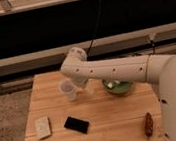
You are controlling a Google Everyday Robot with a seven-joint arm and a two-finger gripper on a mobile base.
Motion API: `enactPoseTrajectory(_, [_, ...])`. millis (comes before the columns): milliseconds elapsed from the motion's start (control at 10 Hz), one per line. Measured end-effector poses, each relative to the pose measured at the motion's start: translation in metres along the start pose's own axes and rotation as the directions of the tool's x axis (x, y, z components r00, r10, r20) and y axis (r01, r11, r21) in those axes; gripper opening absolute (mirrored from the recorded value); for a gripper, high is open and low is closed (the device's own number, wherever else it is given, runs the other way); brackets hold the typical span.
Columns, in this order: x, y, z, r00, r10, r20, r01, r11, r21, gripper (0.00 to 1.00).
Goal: Pick up the ceramic cup
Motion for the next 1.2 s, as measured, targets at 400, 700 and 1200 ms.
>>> enactPoseTrajectory(400, [-0.009, -0.001, 0.007, 0.999, -0.034, 0.012, 0.034, 0.999, -0.006, 0.80])
enactPoseTrajectory(700, [-0.019, -0.004, 0.010, 0.998, -0.061, 0.021, 0.061, 0.998, -0.010, 0.80])
enactPoseTrajectory(1200, [-0.031, -0.009, 0.015, 0.995, -0.098, 0.031, 0.098, 0.995, -0.005, 0.80])
